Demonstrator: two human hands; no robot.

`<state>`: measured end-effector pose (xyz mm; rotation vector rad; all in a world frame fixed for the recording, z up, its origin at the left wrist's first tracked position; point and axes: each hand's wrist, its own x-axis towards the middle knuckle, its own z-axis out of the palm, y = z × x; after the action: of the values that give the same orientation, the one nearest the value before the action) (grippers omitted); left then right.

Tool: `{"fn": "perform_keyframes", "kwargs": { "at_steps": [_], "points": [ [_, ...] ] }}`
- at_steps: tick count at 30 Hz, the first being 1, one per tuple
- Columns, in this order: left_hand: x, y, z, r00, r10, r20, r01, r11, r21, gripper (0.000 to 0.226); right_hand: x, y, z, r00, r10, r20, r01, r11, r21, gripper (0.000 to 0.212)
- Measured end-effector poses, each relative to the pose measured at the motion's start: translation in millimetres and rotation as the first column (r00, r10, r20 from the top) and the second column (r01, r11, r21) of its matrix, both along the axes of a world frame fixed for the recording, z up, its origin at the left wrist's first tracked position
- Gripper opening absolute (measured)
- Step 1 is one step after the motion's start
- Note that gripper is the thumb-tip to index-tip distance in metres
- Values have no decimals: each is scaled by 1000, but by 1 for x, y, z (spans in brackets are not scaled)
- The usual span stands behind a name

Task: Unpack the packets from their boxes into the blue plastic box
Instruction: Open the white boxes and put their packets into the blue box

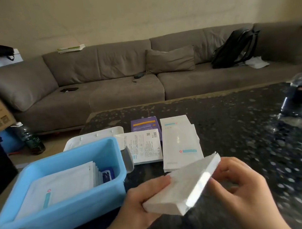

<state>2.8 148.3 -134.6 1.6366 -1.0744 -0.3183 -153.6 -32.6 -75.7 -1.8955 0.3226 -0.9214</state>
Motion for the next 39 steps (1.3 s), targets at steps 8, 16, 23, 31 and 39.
{"fn": "perform_keyframes", "kwargs": {
  "at_steps": [8, 16, 23, 31, 39],
  "points": [
    [9, 9, 0, 813, -139, 566, -94, 927, 363, 76, -17, -28, -25, 992, -42, -121, -42, 787, -615, 30],
    [-54, 18, -15, 770, -272, 577, -76, 859, 507, 94, -12, -18, -59, 963, -60, -262, -158, 662, -733, 44],
    [-71, 24, -1, 912, 387, 140, -397, 916, 53, 48, -13, -7, -61, 968, -95, -234, -75, 778, -624, 40],
    [-64, 11, 25, 843, 520, -136, -530, 847, -41, 50, -20, 27, -64, 999, 6, -47, -43, 510, -859, 9],
    [-57, 12, 33, 827, 516, -224, -541, 838, -68, 62, -3, 51, -67, 996, -48, 81, 95, 491, -866, 16]
  ]
}}
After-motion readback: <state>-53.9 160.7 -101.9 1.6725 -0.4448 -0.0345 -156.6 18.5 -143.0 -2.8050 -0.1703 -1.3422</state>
